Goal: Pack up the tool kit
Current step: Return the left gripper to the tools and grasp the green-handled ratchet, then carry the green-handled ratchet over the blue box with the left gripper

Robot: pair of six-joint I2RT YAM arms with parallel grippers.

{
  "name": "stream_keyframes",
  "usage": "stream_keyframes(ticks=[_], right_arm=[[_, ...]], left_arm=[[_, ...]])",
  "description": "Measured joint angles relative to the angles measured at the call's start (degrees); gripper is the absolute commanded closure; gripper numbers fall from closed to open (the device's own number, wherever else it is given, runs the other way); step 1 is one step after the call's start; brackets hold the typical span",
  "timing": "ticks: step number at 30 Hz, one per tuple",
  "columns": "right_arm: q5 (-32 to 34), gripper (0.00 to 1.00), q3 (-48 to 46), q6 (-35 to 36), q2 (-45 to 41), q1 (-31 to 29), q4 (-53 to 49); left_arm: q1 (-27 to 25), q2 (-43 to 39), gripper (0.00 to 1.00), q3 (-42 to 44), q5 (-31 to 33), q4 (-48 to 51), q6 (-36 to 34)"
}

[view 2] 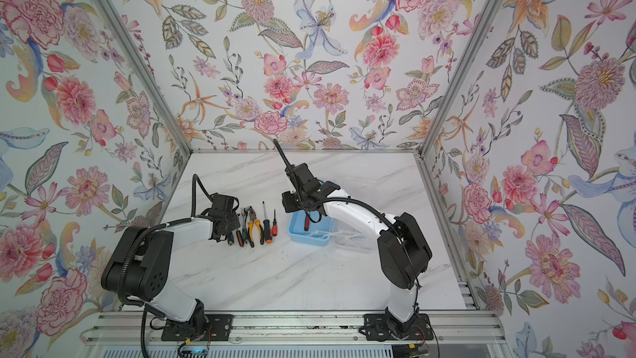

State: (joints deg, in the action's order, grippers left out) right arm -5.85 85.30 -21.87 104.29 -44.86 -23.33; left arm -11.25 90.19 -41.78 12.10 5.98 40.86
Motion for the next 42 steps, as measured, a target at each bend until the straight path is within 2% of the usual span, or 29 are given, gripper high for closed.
stream_keyframes(ticks=[5, 10, 14, 19, 23, 31, 38, 42], right_arm=[[0.0, 0.68, -0.6, -0.5, -0.5, 0.3, 1.1], [0.2, 0.69, -6.8, -1.7, -6.6, 3.7, 2.9], [0.5, 0.69, -12.0, -2.9, -12.6, 9.3, 4.0], [2.0, 0.69, -16.7, -4.0, -18.5, 13.5, 4.7], [2.4, 0.69, -18.8, -4.6, -20.9, 13.5, 5.0], [2.4, 0.69, -21.3, -5.6, -21.5, 13.5, 5.2], [2.0, 0.69, -21.4, -5.9, -21.5, 13.5, 6.3], [1.7, 0.68, -21.4, -6.1, -21.4, 13.5, 6.5]], left_arm=[[-2.6, -7.2, 1.00, -6.8, 0.9, 7.0, -0.6], [-13.7, -7.8, 1.00, -22.2, 2.1, 8.5, -1.0], [-23.3, -2.3, 1.00, -33.2, 0.2, 5.5, -0.4], [-30.1, 9.8, 1.00, -39.5, -3.6, 1.8, 0.9], [-31.7, 17.4, 1.00, -39.2, -6.2, 2.0, 2.3], [-31.7, 21.6, 1.00, -37.7, -6.7, 2.7, 3.1], [-31.7, 28.6, 1.00, -40.6, -3.6, 5.0, 2.4], [-31.6, 29.9, 1.00, -42.9, -2.4, 6.4, 2.4]])
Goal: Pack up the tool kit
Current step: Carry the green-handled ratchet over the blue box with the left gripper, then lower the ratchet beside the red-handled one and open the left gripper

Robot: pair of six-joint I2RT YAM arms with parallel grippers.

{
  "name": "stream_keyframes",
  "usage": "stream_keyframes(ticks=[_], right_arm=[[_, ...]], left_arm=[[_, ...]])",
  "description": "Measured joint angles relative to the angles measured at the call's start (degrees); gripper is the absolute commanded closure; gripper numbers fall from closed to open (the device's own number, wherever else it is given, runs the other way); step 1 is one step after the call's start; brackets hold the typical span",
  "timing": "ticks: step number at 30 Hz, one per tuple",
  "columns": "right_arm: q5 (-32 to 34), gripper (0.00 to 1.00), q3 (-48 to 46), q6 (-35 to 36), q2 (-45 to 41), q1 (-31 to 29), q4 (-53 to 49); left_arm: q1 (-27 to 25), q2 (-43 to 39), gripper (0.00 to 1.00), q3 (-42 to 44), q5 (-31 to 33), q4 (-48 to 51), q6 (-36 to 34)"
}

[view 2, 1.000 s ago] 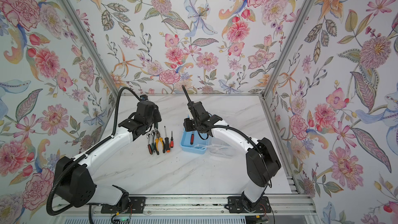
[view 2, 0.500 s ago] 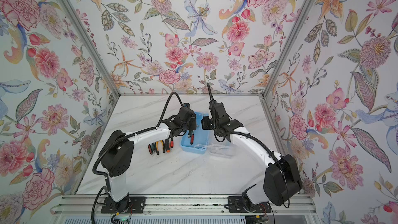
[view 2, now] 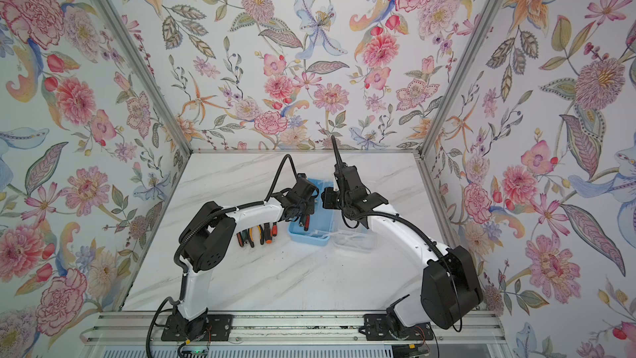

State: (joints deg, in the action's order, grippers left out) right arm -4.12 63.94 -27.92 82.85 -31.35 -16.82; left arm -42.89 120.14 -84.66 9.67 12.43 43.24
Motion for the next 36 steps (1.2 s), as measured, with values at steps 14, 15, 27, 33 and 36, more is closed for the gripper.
stream_keyframes(ticks=[14, 15, 27, 33, 36], right_arm=[[0.0, 0.62, 0.0, -0.4, 0.5, 0.0, 0.0], [0.0, 0.62, 0.0, -0.4, 0.5, 0.0, 0.0], [-0.4, 0.62, 3.4, 0.7, 0.8, 0.0, -0.3], [3.2, 0.61, 9.0, 4.0, 1.7, -4.2, -2.0], [6.0, 0.61, 11.7, 6.2, 3.1, -10.0, -2.4]], left_arm=[[0.6, 2.5, 0.74, -4.0, -0.5, 2.0, -0.6], [0.6, 2.5, 0.73, -4.0, -0.7, 1.7, -0.6], [2.2, -4.5, 0.63, -1.3, -3.0, 0.2, -3.1], [5.0, -20.6, 0.64, 9.3, -1.9, -7.8, -4.3], [7.0, -28.5, 0.64, 20.0, -1.5, -12.9, -3.4]])
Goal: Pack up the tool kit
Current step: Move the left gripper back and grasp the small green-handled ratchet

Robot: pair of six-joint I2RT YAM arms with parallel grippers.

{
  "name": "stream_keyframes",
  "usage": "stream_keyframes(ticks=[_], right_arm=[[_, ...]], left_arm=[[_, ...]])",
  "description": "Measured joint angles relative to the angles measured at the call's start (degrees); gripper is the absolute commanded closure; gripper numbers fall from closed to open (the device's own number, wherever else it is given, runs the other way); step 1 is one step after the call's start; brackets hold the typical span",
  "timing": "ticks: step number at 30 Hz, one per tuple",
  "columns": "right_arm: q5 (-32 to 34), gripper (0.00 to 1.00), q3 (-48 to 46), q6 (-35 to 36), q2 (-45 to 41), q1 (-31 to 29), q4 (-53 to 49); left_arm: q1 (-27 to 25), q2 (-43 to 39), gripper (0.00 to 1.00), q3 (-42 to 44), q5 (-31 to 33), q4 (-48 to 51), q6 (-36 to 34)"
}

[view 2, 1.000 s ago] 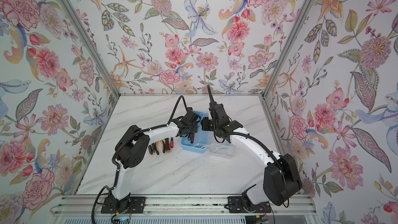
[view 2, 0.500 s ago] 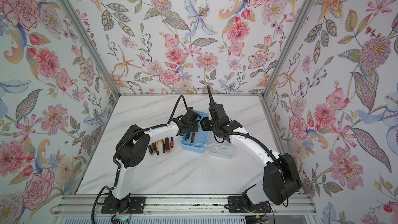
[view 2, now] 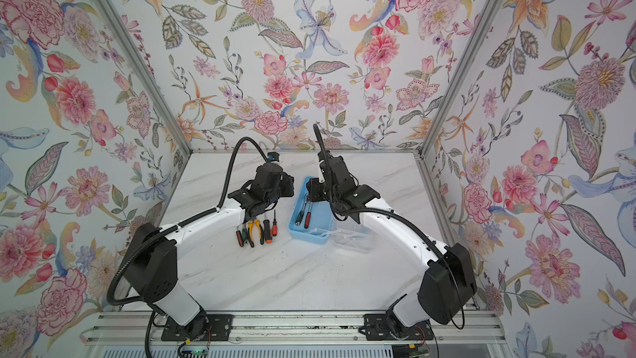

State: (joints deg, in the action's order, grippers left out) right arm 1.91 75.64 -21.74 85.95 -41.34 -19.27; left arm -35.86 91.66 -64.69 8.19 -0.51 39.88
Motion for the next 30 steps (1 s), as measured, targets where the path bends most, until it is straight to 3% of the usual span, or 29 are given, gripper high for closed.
stream_keyframes(ticks=[4, 10, 30], right_arm=[[1.7, 0.60, 1.2, 1.5, 3.1, -6.0, -0.2], [0.9, 0.60, 1.2, 1.5, 10.5, -8.4, -1.1], [-1.7, 0.60, 1.2, 0.0, 12.4, -7.6, -1.5]], left_arm=[[2.0, -5.6, 0.63, 11.4, 1.7, -1.0, 1.4], [4.1, -9.8, 0.63, 19.5, 3.9, 2.7, 3.7], [15.7, -9.1, 0.68, 27.5, 5.1, 6.0, 5.7]])
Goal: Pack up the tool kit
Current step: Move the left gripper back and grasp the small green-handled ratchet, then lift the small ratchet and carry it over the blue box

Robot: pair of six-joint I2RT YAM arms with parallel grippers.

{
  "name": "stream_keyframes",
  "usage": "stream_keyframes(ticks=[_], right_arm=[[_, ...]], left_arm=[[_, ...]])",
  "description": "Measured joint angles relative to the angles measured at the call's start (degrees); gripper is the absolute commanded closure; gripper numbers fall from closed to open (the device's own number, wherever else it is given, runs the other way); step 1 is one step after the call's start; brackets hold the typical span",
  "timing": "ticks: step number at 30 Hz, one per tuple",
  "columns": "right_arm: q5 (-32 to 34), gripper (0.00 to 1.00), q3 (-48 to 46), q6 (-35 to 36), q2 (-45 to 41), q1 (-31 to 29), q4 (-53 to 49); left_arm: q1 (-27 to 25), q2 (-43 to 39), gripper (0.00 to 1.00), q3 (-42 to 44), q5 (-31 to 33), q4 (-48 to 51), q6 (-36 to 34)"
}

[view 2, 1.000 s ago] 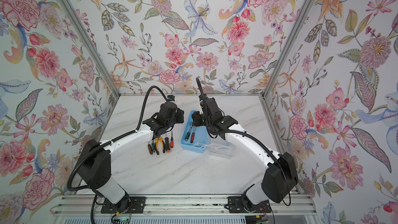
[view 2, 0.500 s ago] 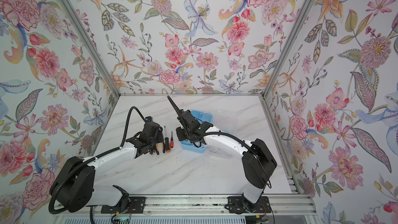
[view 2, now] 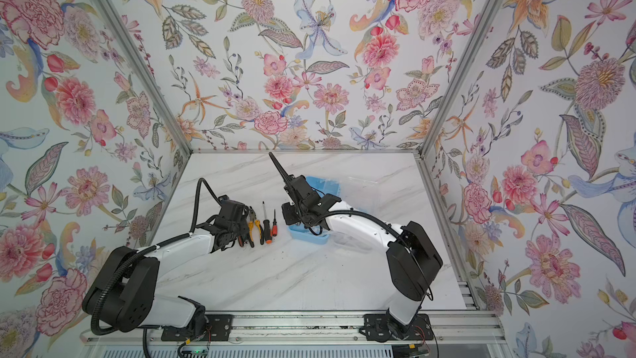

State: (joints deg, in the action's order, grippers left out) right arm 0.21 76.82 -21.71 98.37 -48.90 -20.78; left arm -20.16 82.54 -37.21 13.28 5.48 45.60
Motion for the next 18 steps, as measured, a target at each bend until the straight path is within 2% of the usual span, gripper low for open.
stream_keyframes(ticks=[4, 10, 18], right_arm=[[-0.2, 0.60, 0.0, -0.2, 0.0, 0.4, 0.0], [-0.5, 0.60, 0.3, -0.2, 0.9, 0.7, 0.0], [-1.1, 0.60, 1.4, -0.2, 1.7, 0.8, 0.0]], left_arm=[[2.2, 1.5, 0.70, 0.1, -1.1, -1.4, -1.3], [2.7, 6.5, 0.73, -0.3, -2.7, -3.2, -2.6], [2.8, 9.9, 0.85, -2.2, -2.5, -6.0, -3.4]])
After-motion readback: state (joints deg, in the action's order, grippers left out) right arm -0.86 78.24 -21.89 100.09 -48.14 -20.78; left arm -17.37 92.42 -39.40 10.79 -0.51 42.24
